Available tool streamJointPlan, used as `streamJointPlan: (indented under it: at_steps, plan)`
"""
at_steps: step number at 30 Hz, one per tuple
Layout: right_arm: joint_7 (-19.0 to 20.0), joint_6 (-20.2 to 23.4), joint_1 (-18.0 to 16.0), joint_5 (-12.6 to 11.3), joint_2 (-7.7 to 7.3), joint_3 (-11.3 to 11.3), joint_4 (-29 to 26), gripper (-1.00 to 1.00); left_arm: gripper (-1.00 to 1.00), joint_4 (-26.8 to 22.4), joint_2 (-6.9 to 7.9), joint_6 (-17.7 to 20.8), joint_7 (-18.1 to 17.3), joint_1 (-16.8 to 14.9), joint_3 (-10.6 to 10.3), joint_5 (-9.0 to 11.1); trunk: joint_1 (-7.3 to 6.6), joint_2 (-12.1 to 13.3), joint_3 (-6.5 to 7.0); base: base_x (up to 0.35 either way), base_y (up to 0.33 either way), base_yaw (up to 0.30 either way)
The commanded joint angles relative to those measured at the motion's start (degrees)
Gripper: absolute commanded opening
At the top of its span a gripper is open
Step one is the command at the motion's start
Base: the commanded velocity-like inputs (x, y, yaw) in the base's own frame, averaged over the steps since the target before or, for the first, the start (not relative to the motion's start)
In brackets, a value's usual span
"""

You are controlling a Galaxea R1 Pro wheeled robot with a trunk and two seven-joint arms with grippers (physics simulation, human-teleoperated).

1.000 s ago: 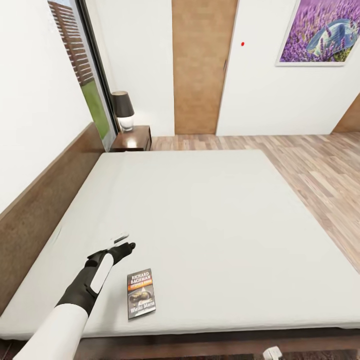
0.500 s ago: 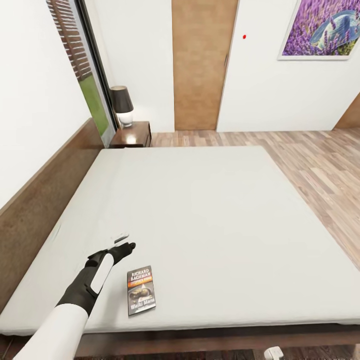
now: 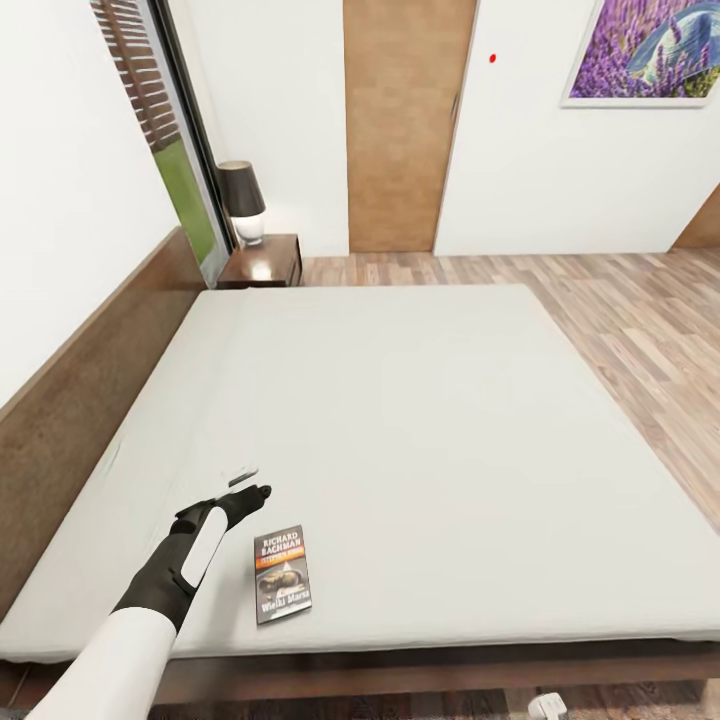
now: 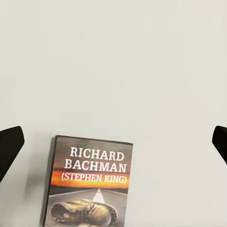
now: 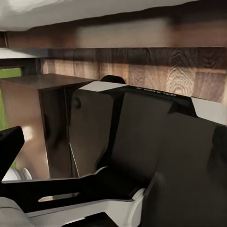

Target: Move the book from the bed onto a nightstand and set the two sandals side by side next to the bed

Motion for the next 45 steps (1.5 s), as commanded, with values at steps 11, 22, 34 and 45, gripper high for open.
streamJointPlan:
  at_steps: [11,22,34,45]
  plan:
    - [0.31,0.37,-0.03,0.36,0.02,-0.49,-0.03,1.0,1.0,-0.07,0.0,0.25,0.45,-0.02,-0.01,0.61,0.02,-0.08,-1.07,0.0,0.0,0.0]
    - [0.31,0.37,-0.03,0.36,0.02,-0.49,-0.05,1.0,1.0,-0.04,0.08,0.21,0.45,-0.02,0.0,0.61,0.02,-0.08,-2.06,0.0,0.0,0.0]
    - [0.31,0.37,-0.03,0.36,0.02,-0.49,0.04,1.0,1.0,-0.04,0.08,0.22,0.45,-0.02,0.0,0.61,0.02,-0.08,-3.14,0.0,0.0,0.0]
    - [0.31,0.37,-0.03,0.36,0.01,-0.49,-0.03,1.0,1.0,0.57,0.05,0.17,0.45,-0.02,0.0,0.61,0.02,-0.08,-4.13,0.0,0.0,0.0]
